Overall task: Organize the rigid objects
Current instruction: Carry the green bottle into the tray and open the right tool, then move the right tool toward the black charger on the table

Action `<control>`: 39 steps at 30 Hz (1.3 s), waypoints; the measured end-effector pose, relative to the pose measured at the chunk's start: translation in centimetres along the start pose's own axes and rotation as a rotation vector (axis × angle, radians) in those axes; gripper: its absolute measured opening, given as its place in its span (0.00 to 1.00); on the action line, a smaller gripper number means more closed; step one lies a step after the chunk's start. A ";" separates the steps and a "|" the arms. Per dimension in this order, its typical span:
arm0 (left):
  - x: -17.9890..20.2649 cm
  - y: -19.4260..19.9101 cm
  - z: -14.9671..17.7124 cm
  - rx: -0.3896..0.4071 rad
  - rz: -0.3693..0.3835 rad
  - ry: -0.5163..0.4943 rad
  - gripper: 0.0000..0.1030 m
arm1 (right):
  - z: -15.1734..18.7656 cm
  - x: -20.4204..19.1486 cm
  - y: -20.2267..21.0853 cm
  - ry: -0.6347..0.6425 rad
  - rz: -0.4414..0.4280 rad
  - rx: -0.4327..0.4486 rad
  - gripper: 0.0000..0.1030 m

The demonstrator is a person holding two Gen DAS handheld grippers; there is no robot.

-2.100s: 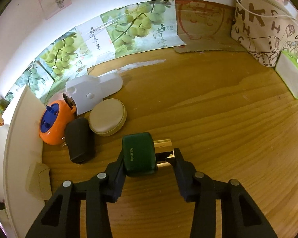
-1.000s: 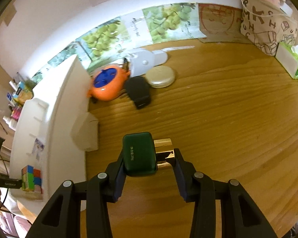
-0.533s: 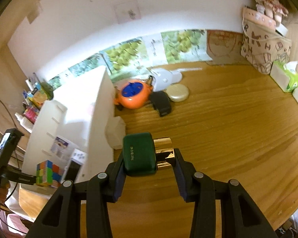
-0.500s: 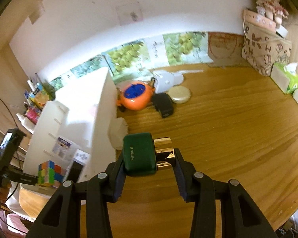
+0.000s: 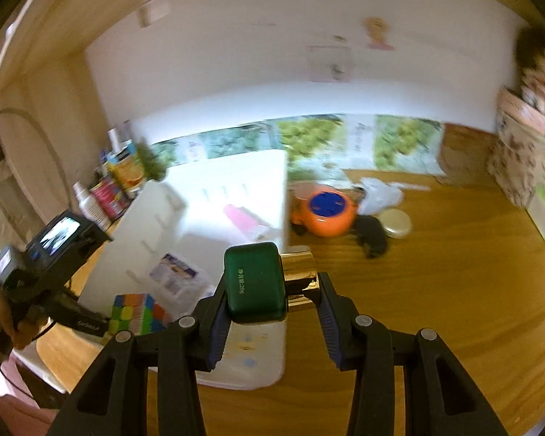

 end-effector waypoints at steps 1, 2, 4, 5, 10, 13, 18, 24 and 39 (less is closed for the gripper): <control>-0.1 0.0 0.0 0.000 0.002 -0.004 0.20 | 0.2 -0.7 -0.1 0.017 -0.009 -0.004 0.43; 0.0 0.0 0.0 0.001 0.004 -0.006 0.20 | 0.4 -1.3 -0.2 0.034 -0.017 -0.008 0.43; -0.1 0.0 -0.1 -0.003 0.012 -0.006 0.20 | 0.9 -2.7 -0.7 0.082 -0.034 -0.025 0.43; -0.1 0.0 -0.3 -0.004 0.012 -0.007 0.20 | 1.2 -3.3 -0.9 0.107 -0.039 -0.032 0.43; -0.3 0.2 -0.4 0.005 0.014 -0.018 0.20 | 2.7 -5.9 -1.9 0.185 -0.074 -0.067 0.44; -0.5 0.3 -0.6 0.004 0.018 -0.023 0.20 | 2.8 -6.7 -1.8 0.194 -0.092 -0.052 0.54; -0.7 0.2 -0.8 -0.005 0.020 -0.030 0.20 | 2.7 -6.3 -1.7 0.161 -0.079 -0.053 0.58; -0.9 0.0 -1.2 -0.023 0.017 -0.023 0.20 | 2.6 -3.8 -1.7 0.099 -0.025 -0.069 0.66; -2.3 -0.5 -1.6 -0.046 0.023 0.132 0.20 | -2.4 6.4 -2.3 -0.048 0.072 -0.048 0.72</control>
Point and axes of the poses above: each gripper's, at about its wrist camera, not at the fingertips, and y roughly against the way its jaws point, x to its right, z to its underside, the point moved 8 cm from there along -y, roughly the way its jaws point, and after that the axes turned 12 degrees about -y, right-handed, at the moved point
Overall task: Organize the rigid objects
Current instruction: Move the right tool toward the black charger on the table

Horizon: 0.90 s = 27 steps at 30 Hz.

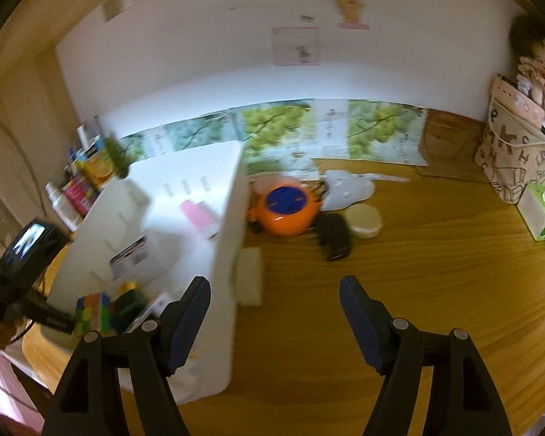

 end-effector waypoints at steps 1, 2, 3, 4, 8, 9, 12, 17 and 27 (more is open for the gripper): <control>-0.3 -0.1 -0.1 0.003 -0.001 0.013 0.20 | -0.4 0.6 -0.3 -0.006 0.005 -0.003 0.72; -0.6 0.0 -0.2 0.006 0.000 0.034 0.20 | -0.9 1.2 -0.7 -0.012 0.010 -0.010 0.72; -0.8 0.0 -0.2 0.010 0.001 0.052 0.20 | -1.4 1.9 -1.3 -0.019 0.014 -0.021 0.72; -1.1 0.1 -0.3 0.015 0.001 0.068 0.20 | -1.8 2.4 -1.8 -0.026 0.013 -0.032 0.72; -1.8 0.7 -0.5 0.055 -0.010 0.114 0.20 | -3.3 4.3 -4.1 -0.057 0.006 -0.066 0.72; -1.9 1.0 -0.5 0.073 -0.029 0.120 0.20 | -3.6 4.8 -4.9 -0.060 0.007 -0.078 0.72; -1.9 1.8 -0.6 0.119 -0.066 0.147 0.20 | -4.0 5.6 -6.8 -0.068 0.010 -0.096 0.72; -2.4 2.3 -0.1 0.164 -0.110 0.195 0.20 | -4.0 5.9 -9.8 -0.072 -0.012 -0.143 0.72; -1.1 2.8 0.6 0.226 -0.204 0.237 0.23 | -3.4 6.2 -13.8 -0.059 -0.004 -0.176 0.72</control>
Point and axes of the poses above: each gripper's, at about its wrist camera, not at the fingertips, and y roughly against the way its jaws point, x to its right, z to its underside, the point moved 8 cm from there along -y, roughly the way its jaws point, and after that the axes turned 12 degrees about -y, right-handed, at the moved point
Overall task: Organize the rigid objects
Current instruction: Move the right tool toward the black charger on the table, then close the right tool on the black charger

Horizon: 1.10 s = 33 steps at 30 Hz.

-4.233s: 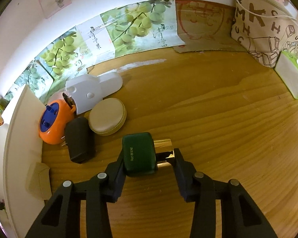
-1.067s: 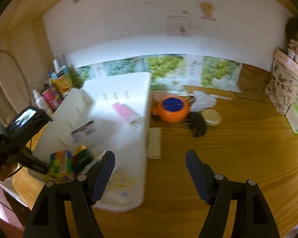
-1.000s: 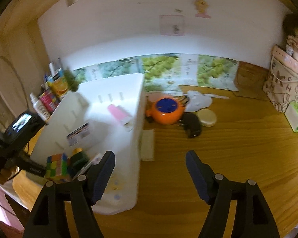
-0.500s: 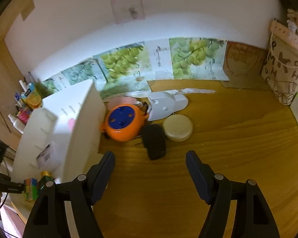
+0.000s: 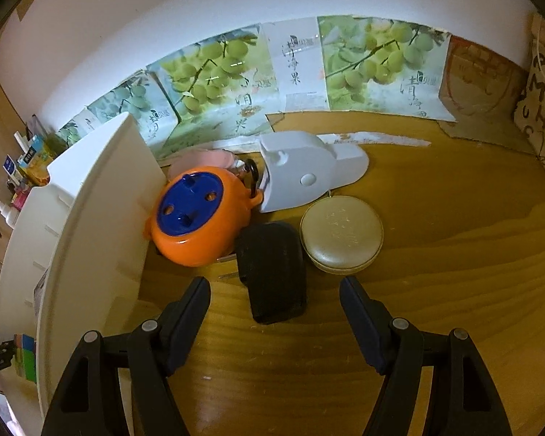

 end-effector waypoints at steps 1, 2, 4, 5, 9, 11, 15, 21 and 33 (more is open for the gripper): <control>0.2 0.1 0.1 -0.001 -0.006 0.001 0.24 | -0.1 0.1 -0.1 -0.002 0.002 0.003 0.72; 0.1 0.3 0.0 -0.002 -0.011 0.003 0.25 | -0.1 0.0 -0.3 0.005 0.007 0.008 0.72; 0.4 0.1 -0.3 -0.004 -0.020 0.009 0.25 | -0.1 -0.1 -0.6 0.024 0.018 0.013 0.72; 0.4 0.2 -0.3 -0.006 -0.022 0.013 0.26 | -0.1 -0.3 -0.7 0.034 0.020 0.011 0.72; 0.1 0.0 -0.1 -0.013 -0.017 0.024 0.27 | 0.0 -1.0 -1.1 0.062 0.011 0.013 0.72; 0.0 -0.1 -0.1 -0.012 -0.015 0.026 0.27 | 0.0 -1.5 -1.2 0.081 0.008 0.014 0.67; 0.1 0.0 -0.1 -0.014 -0.014 0.025 0.27 | 0.1 -2.2 -1.6 0.138 0.047 0.030 0.63; 0.3 0.1 0.0 -0.009 -0.013 0.010 0.27 | 0.0 -1.8 -1.5 0.170 0.084 0.044 0.53; 0.4 0.3 0.1 0.018 0.003 -0.002 0.27 | 1.2 -0.9 -0.9 0.159 0.105 0.013 0.53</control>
Point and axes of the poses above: each gripper's, at about its wrist camera, not at the fingertips, and y roughly against the way its jaws point, x to its right, z to its underside, the point moved 8 cm from there along -y, roughly the way its jaws point, and after that the axes turned 12 degrees about -y, right-handed, at the moved point
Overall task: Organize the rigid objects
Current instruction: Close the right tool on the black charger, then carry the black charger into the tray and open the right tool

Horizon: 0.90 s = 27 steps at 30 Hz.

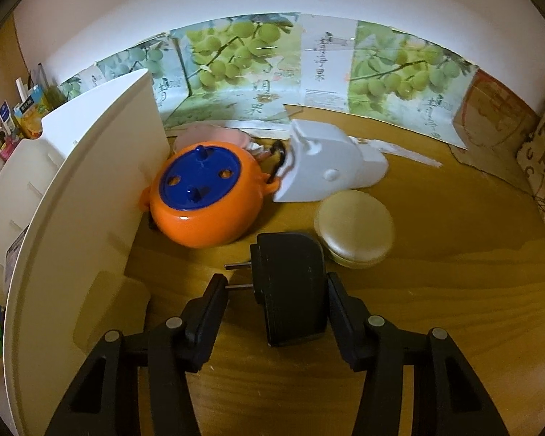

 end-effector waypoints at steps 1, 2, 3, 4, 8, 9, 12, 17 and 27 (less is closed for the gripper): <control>0.0 0.0 0.0 0.003 0.004 -0.001 0.27 | 0.1 0.2 0.1 -0.004 0.005 -0.001 0.53; 0.0 0.0 0.0 0.005 0.006 -0.003 0.27 | 0.2 0.5 0.3 -0.008 0.011 -0.001 0.53; 0.0 0.0 0.0 0.007 0.008 -0.006 0.27 | 0.3 0.7 0.6 -0.012 0.017 0.000 0.53; 0.0 0.0 0.0 0.010 0.009 -0.010 0.27 | 0.3 0.9 0.8 -0.016 0.021 0.002 0.53; 0.1 0.1 0.0 0.017 0.021 -0.020 0.27 | 0.2 1.6 2.3 -0.035 0.031 0.018 0.53; 0.1 0.1 0.0 0.020 0.026 -0.022 0.27 | 0.2 1.6 3.0 -0.039 0.031 0.029 0.53; 0.2 0.2 0.0 0.021 0.040 -0.029 0.27 | 0.1 1.5 4.6 -0.049 0.027 0.049 0.53; 0.2 0.5 -0.2 0.037 0.053 -0.047 0.27 | -0.2 0.6 7.5 -0.046 0.012 0.053 0.53; 0.4 0.9 -0.4 0.056 0.068 -0.083 0.27 | -0.7 -4.1 11.6 0.050 -0.040 0.120 0.53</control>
Point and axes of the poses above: each gripper's, at about its wrist camera, not at the fingertips, and y roughly against the way its jaws point, x to its right, z to its underside, the point moved 8 cm from there along -y, roughly the way its jaws point, and after that the axes turned 12 degrees about -y, right-handed, at the moved point
